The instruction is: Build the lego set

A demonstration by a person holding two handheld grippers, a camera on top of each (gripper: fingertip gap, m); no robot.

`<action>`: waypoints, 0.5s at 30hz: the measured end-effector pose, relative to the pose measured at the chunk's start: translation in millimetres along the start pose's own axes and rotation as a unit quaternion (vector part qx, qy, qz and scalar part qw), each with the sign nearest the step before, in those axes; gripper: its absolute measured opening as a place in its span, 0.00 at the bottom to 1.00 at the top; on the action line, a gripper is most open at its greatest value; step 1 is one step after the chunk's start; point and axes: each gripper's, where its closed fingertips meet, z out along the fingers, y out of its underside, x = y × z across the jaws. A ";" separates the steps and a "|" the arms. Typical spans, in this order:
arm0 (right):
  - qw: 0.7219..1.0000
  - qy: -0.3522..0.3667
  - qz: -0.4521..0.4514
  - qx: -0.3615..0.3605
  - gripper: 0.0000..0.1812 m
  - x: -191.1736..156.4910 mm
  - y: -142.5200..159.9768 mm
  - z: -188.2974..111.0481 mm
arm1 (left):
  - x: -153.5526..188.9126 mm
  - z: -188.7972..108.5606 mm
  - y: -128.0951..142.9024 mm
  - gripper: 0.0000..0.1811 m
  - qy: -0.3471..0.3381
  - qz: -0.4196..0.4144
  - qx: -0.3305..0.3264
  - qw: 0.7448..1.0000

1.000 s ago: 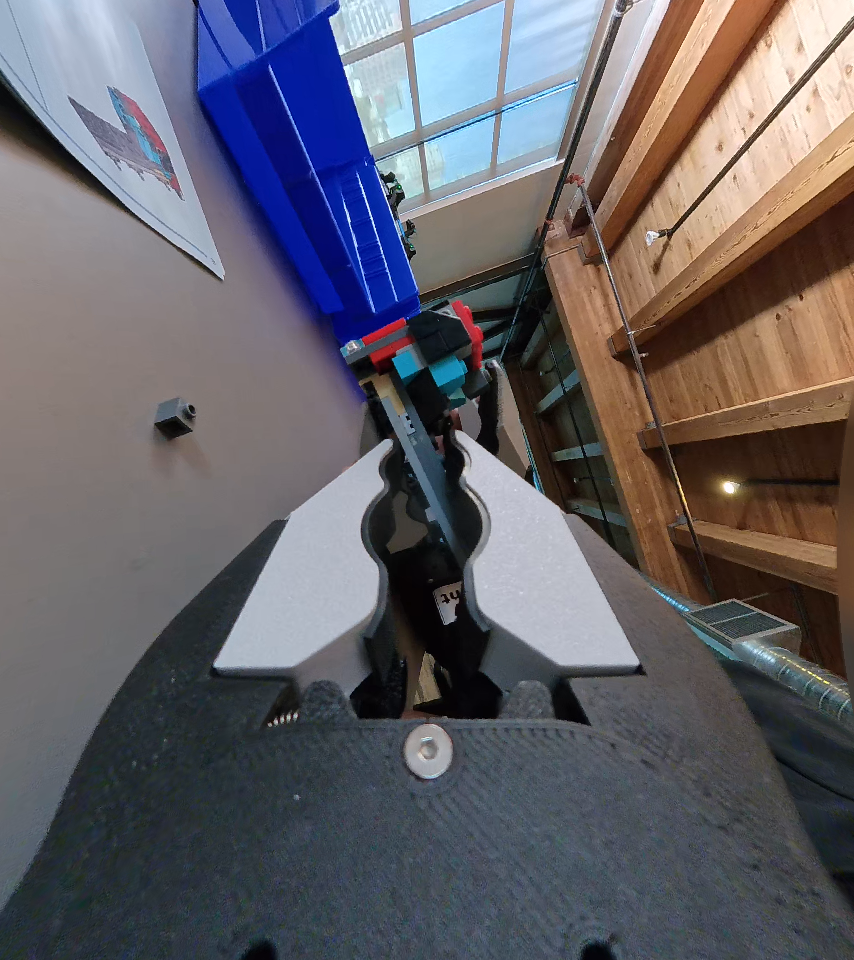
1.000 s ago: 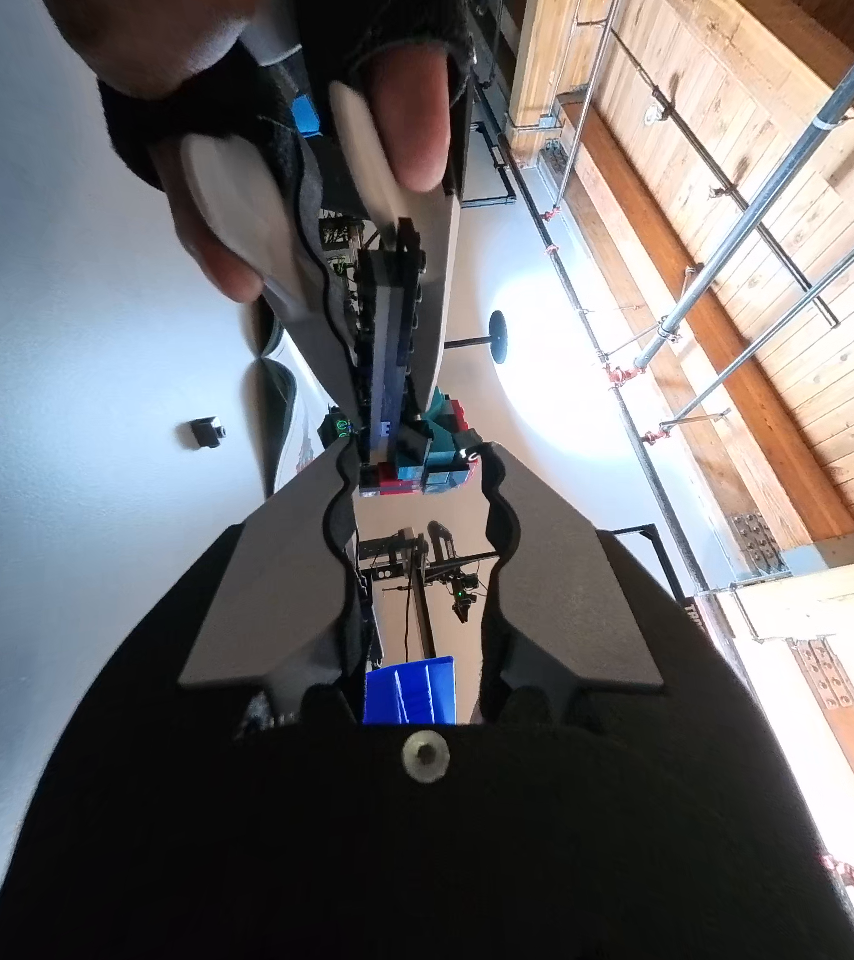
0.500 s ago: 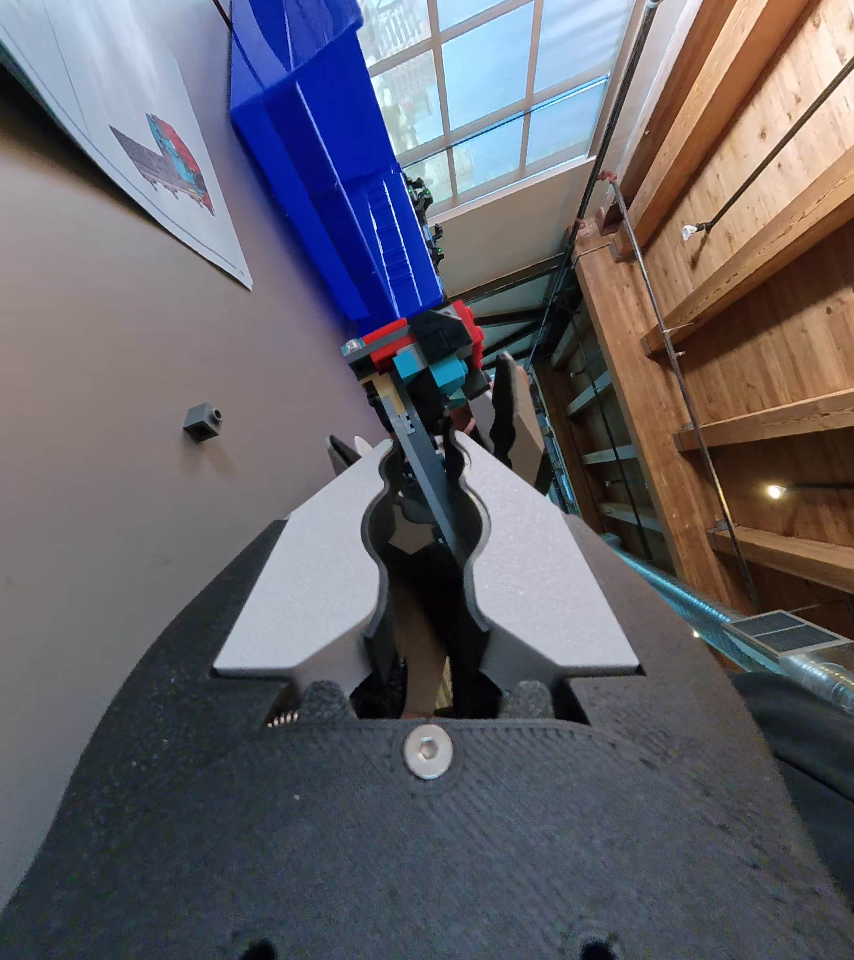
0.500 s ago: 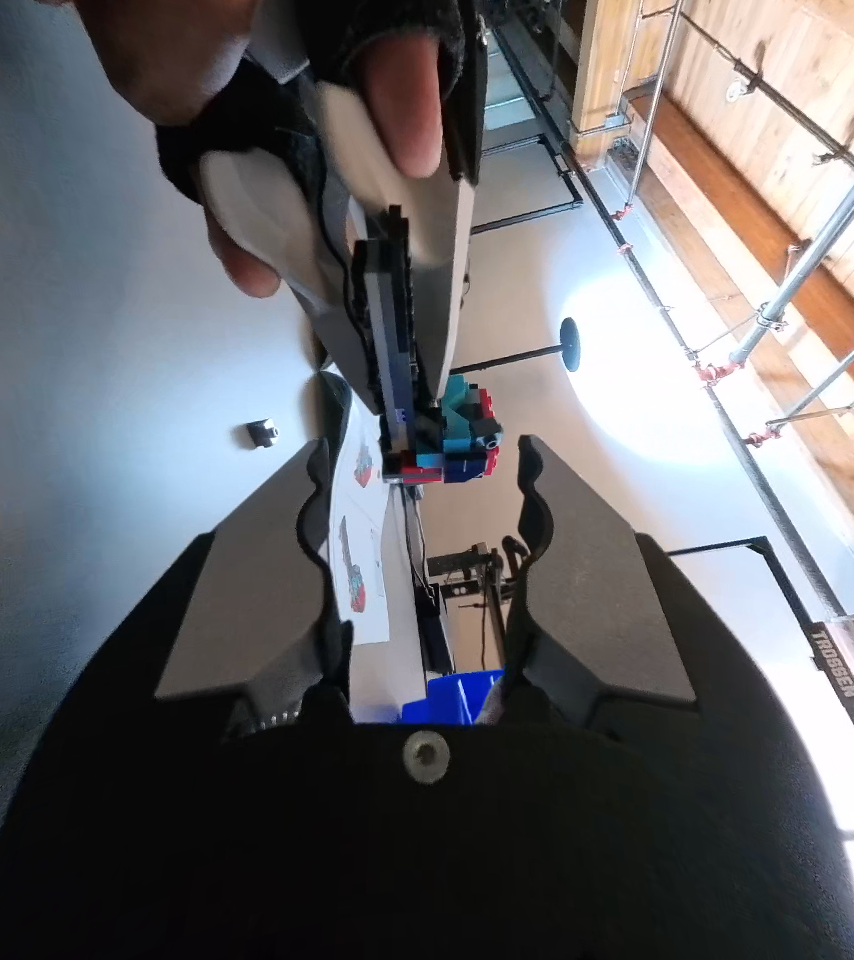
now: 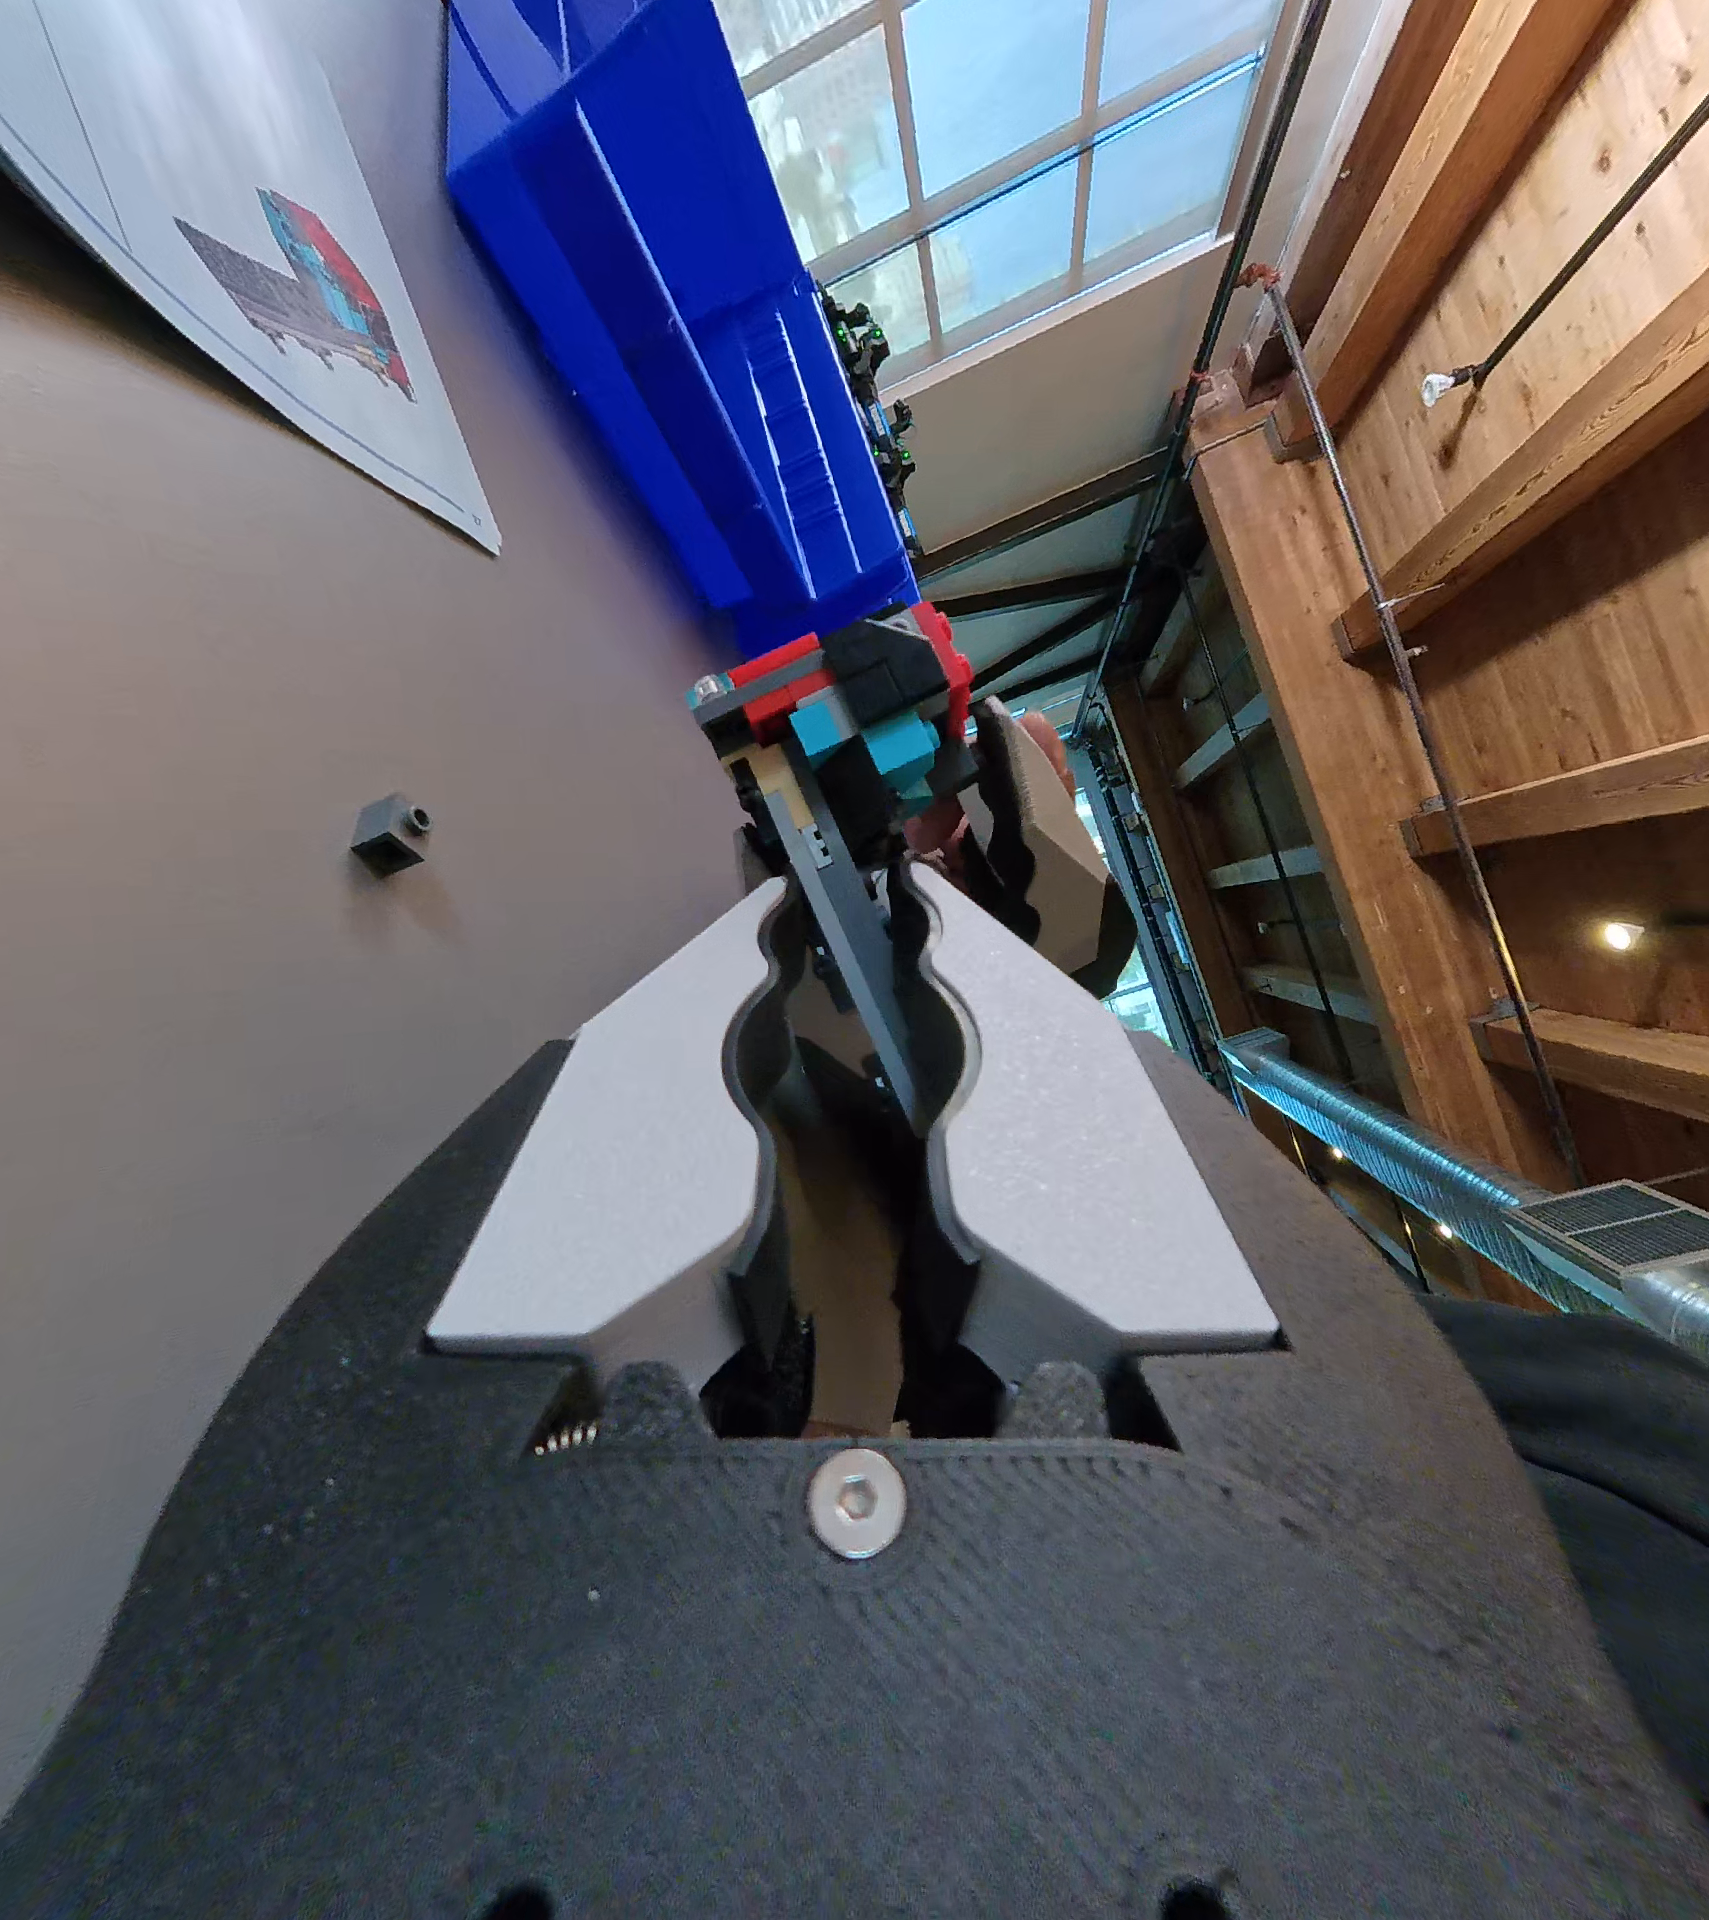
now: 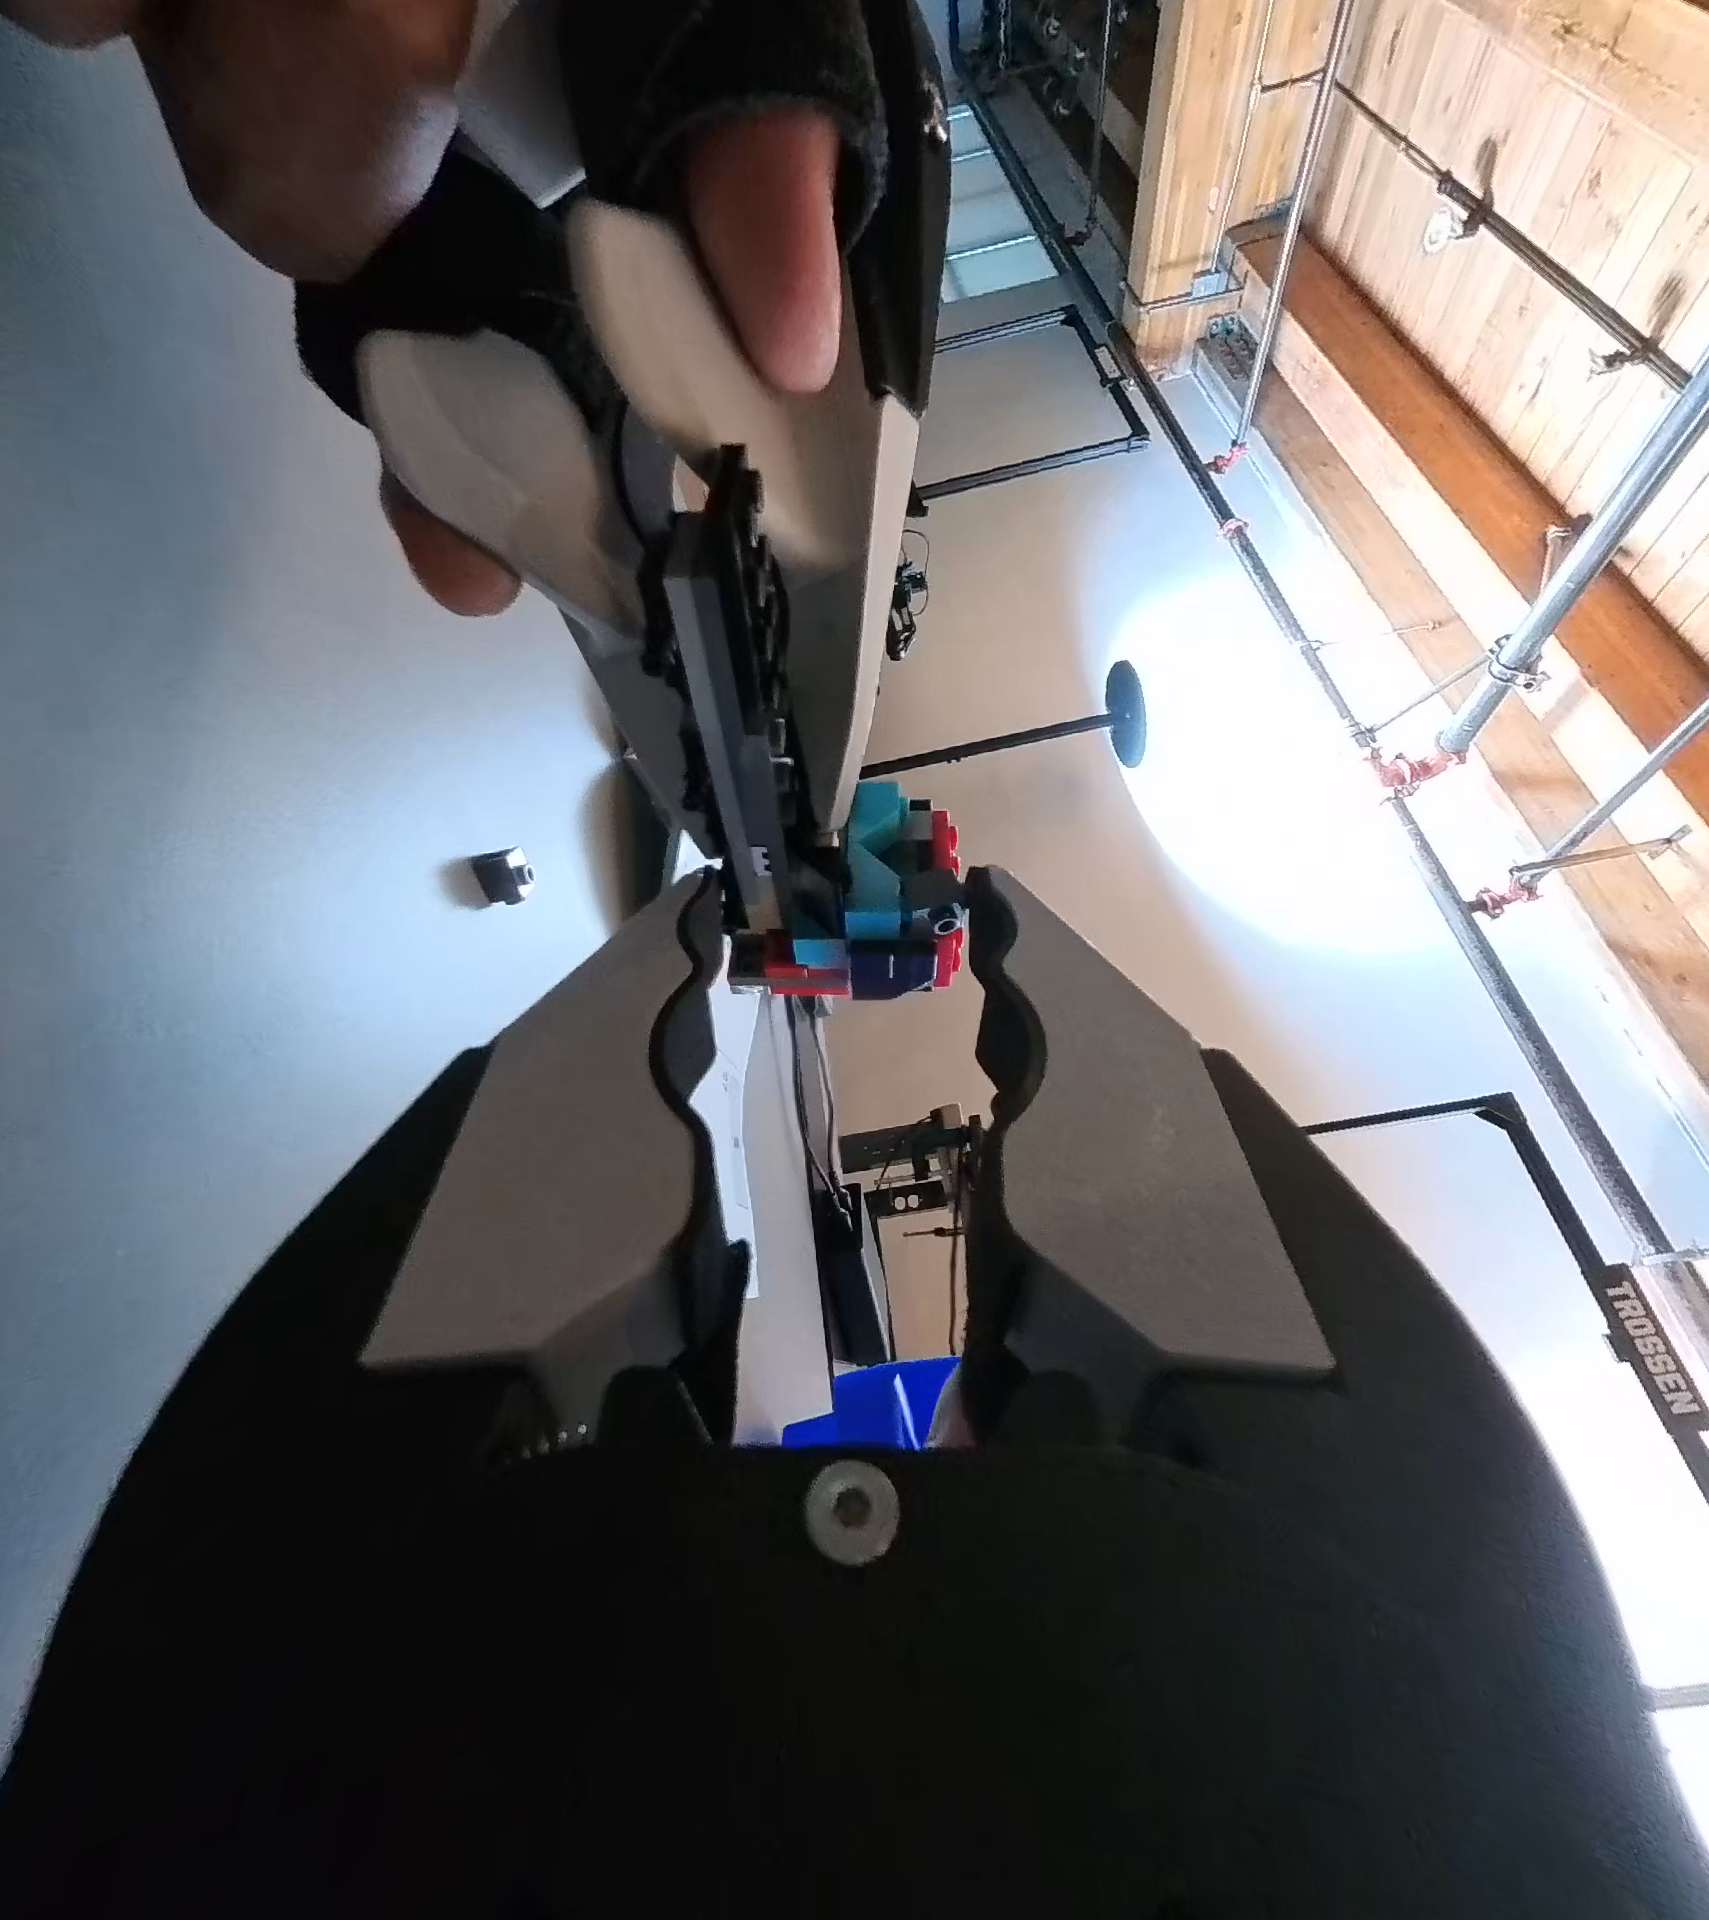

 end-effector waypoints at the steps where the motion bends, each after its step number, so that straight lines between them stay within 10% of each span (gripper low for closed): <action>1: 1.000 0.001 -0.001 -0.001 0.27 0.1 0.1 0.0 | 0.2 -0.1 -0.2 0.09 0.001 -0.001 0.001 1.000; 15: 1.000 0.017 -0.018 -0.007 0.26 2.8 -0.6 -1.0 | 2.5 -0.8 -1.8 0.09 0.015 -0.014 0.007 1.000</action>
